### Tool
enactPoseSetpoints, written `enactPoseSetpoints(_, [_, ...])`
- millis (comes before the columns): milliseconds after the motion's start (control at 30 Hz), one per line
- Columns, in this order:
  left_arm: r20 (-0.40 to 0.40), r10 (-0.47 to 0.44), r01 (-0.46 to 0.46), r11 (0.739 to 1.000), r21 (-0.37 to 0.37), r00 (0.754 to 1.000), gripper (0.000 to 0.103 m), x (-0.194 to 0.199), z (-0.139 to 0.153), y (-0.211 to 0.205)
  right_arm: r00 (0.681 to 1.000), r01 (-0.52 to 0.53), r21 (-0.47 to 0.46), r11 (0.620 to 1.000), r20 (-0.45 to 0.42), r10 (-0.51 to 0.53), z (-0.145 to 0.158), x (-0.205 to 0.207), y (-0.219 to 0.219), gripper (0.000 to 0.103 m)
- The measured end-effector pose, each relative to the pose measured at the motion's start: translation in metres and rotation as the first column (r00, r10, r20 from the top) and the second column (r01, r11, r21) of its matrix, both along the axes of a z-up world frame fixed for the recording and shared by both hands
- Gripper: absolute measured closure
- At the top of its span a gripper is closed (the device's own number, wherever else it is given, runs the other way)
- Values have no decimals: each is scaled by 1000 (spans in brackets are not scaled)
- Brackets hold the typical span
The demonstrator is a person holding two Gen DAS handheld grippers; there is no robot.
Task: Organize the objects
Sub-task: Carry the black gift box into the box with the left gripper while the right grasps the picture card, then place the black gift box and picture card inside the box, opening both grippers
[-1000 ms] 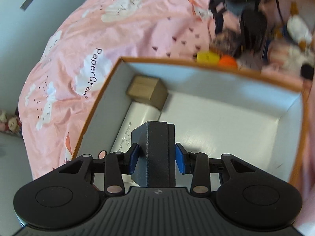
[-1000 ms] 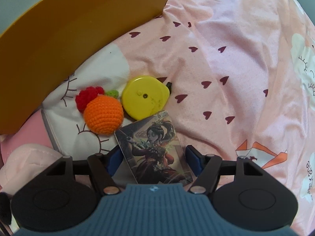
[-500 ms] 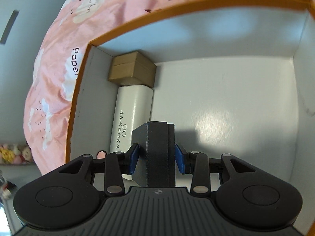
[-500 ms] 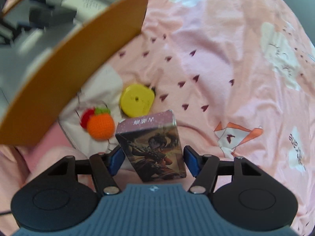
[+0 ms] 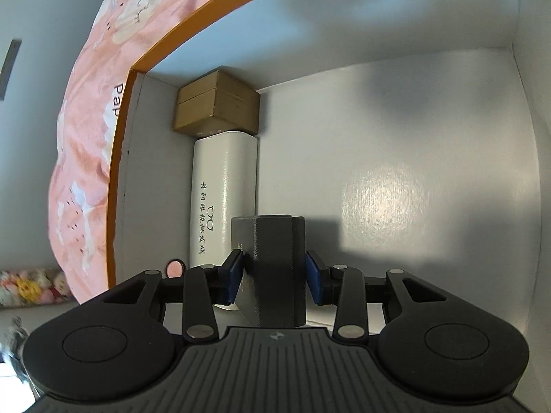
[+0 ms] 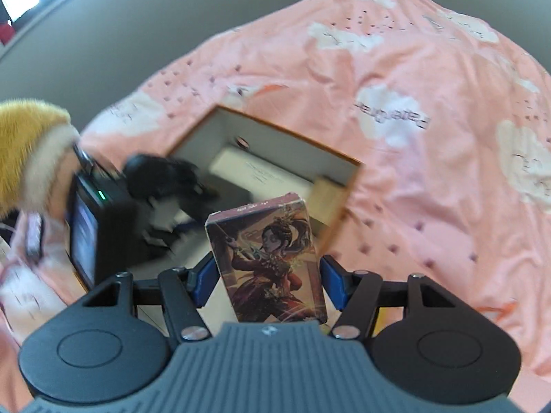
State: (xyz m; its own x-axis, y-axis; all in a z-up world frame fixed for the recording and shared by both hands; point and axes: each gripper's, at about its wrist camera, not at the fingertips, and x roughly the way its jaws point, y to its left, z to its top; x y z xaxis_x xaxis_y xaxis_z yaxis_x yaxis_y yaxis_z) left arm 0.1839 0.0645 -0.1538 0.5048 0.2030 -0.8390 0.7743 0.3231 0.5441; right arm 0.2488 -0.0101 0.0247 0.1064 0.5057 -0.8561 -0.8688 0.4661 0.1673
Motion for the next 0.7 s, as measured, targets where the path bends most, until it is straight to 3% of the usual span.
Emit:
enactPoseSetpoints(167, [-120,104,-118,986,-114,987,58,15,7,11,995,80,-8,997,-66,-81,-21,6,41,38])
enactPoseSetpoints(367, [-117,131,-151,972,-182,985,52,16,11,25,969,180,-74,981,-159,-190,-50,16,74,38])
enactPoseSetpoints(433, [-94,118,-135,971,-195,989,45,13,14,28,960,211,-109,971,-163,-227,-59,17,83,38])
enactPoseSetpoints(700, [-60,114,-125,958,-256,992,43,4,26,40,905,346,-193,918,-188,-381,-98,21,104,38])
